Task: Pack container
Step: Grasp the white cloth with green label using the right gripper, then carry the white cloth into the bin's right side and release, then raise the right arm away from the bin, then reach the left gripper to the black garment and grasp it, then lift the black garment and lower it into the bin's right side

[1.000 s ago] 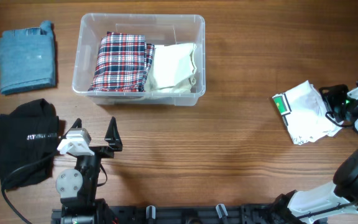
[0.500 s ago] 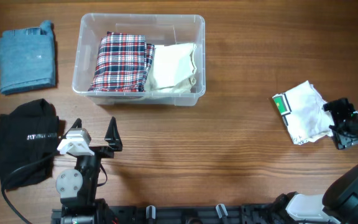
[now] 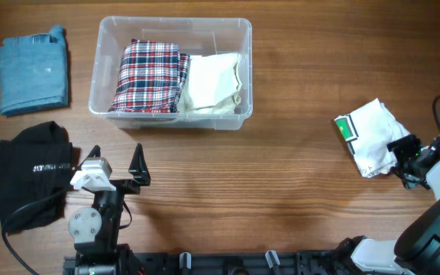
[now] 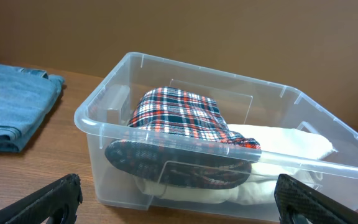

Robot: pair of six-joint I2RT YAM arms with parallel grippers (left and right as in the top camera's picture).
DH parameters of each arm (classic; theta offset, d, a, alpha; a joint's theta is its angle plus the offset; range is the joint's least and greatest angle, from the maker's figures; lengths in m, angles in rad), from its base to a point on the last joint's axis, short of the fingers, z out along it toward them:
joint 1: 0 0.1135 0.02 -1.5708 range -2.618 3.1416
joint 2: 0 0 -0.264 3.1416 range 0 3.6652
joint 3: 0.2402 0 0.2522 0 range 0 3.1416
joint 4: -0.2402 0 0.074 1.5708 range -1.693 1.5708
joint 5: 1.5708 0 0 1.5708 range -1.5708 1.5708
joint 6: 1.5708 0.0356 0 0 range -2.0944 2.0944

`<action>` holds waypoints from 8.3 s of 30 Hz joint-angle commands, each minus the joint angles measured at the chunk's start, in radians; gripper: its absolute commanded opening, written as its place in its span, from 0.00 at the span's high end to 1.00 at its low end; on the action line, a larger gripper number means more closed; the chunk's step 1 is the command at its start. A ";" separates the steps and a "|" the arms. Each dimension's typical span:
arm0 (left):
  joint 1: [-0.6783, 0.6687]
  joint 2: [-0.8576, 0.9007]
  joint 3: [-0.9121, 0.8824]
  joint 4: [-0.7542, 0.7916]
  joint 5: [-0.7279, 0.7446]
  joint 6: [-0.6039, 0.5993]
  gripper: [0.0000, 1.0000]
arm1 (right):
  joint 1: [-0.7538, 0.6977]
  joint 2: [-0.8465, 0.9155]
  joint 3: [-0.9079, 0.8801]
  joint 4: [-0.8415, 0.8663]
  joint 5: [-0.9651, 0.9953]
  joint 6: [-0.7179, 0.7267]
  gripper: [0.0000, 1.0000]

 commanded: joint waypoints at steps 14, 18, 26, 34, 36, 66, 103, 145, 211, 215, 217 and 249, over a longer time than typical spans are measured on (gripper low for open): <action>-0.005 -0.007 -0.006 -0.001 -0.006 0.016 0.00 | 0.032 0.004 -0.089 0.295 -0.441 -0.051 0.96; -0.005 -0.007 -0.006 -0.001 -0.006 0.016 0.00 | 0.102 -0.003 0.008 0.293 -0.646 -0.052 0.96; -0.005 -0.007 -0.006 -0.001 -0.006 0.016 0.00 | 0.422 -0.011 0.303 0.264 -0.898 -0.051 0.96; -0.005 -0.007 -0.006 -0.001 -0.006 0.016 0.00 | 0.719 -0.018 0.658 0.266 -0.892 0.005 0.96; -0.005 -0.007 -0.006 -0.001 -0.006 0.016 0.00 | 0.777 -0.018 0.677 0.267 -0.820 0.034 0.96; -0.005 -0.007 -0.006 -0.001 -0.006 0.016 0.00 | 1.432 0.306 0.677 0.341 0.697 1.220 0.96; -0.005 -0.007 -0.006 -0.001 -0.006 0.016 0.00 | 1.468 -0.021 0.677 0.069 0.786 0.024 0.00; -0.005 -0.007 -0.006 -0.001 -0.006 0.016 0.00 | 1.065 -0.073 0.851 -0.140 0.561 -0.032 0.00; 0.303 1.701 1.049 -0.788 -0.567 -0.023 0.00 | 0.853 -0.057 0.836 -0.407 0.562 0.060 0.00; 0.303 1.787 1.050 -0.689 -0.567 0.103 0.00 | 0.852 -0.057 0.836 -0.407 0.562 0.061 0.00; 0.303 1.838 1.050 -0.655 -0.565 0.177 0.00 | 0.853 -0.057 0.836 -0.407 0.562 0.061 0.00; 0.303 1.843 2.144 -1.574 -0.335 -0.084 0.96 | 0.852 -0.057 0.836 -0.407 0.562 0.060 0.00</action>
